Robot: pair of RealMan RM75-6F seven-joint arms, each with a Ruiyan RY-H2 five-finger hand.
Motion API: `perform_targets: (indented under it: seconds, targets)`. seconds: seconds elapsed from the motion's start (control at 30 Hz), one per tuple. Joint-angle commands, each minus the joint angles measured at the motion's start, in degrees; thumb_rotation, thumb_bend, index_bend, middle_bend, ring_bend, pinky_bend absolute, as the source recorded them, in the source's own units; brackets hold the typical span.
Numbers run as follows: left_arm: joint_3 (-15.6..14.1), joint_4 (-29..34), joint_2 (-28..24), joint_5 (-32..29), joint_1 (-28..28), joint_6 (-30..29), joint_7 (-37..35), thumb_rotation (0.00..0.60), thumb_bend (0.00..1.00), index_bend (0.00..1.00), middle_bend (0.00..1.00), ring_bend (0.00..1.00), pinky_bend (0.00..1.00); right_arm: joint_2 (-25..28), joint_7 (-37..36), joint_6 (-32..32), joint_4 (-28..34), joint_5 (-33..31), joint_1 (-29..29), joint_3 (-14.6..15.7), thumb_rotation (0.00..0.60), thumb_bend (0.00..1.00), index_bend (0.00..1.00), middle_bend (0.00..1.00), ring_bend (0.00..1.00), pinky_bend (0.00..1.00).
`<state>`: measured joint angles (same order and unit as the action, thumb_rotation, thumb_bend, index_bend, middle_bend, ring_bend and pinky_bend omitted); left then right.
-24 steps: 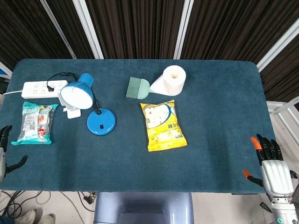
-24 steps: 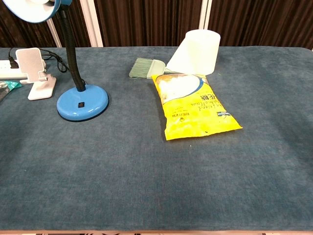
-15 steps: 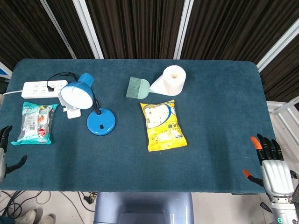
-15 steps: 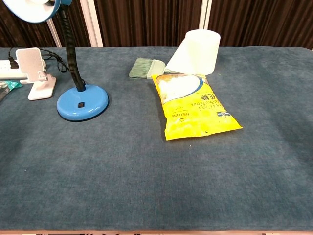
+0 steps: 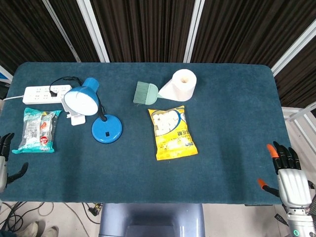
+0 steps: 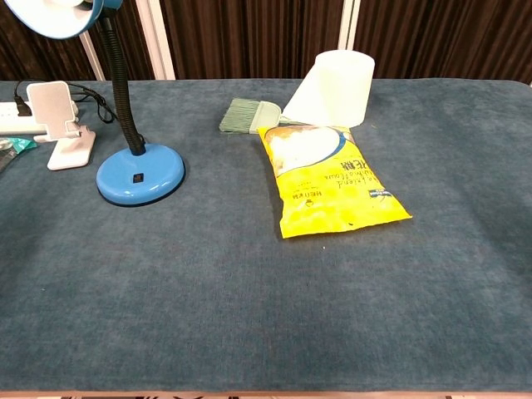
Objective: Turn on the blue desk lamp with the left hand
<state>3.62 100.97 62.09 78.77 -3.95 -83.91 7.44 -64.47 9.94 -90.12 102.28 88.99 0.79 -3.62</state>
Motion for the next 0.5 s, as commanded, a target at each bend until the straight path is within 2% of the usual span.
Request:
perform_targets:
  seconds: [0.03, 0.1, 0.2, 0.27, 0.37, 0.5]
  targets:
    - [-0.14, -0.16, 0.01, 0.36, -0.12, 0.15, 0.04, 0.600, 0.31, 0.11, 0.07, 0.00, 0.08, -0.01, 0.08, 0.05, 0.05, -0.15, 0.01, -0.06, 0.600, 0.24, 0.06, 0.02, 0.05, 0.01]
    - [-0.37, -0.74, 0.17, 1.10, -0.35, 0.32, 0.28, 0.600, 0.33, 0.11, 0.10, 0.04, 0.12, -0.03, 0.21, 0.07, 0.11, -0.37, 0.00, -0.13, 0.600, 0.23, 0.06, 0.02, 0.05, 0.01]
    - [-0.57, -2.19, 1.04, 2.64, -0.60, -0.15, 0.80, 0.600, 0.38, 0.12, 0.23, 0.18, 0.27, -0.07, 0.43, 0.27, 0.24, -0.74, 0.01, -0.16, 0.600, 0.23, 0.06, 0.02, 0.05, 0.01]
    - [-0.42, -3.01, 1.83, 3.31, -0.63, -0.90, 1.15, 0.600, 0.44, 0.13, 0.36, 0.34, 0.43, -0.06, 0.46, 0.36, 0.29, -0.89, 0.04, -0.20, 0.600, 0.23, 0.06, 0.02, 0.05, 0.01]
    - [0.20, -4.77, 3.49, 4.11, -0.88, -2.00, 1.03, 0.600, 0.54, 0.16, 0.56, 0.55, 0.59, -0.09, 0.54, 0.21, 0.31, -1.19, -0.02, -0.38, 0.600, 0.24, 0.06, 0.02, 0.05, 0.01]
    - [-0.01, -5.99, 4.27, 3.69, -2.55, 1.34, 1.47, 0.600, 0.67, 0.16, 0.74, 0.70, 0.69, -0.31, 1.24, 0.20, 0.69, -2.56, -0.20, -0.76, 0.600, 0.24, 0.06, 0.02, 0.05, 0.01]
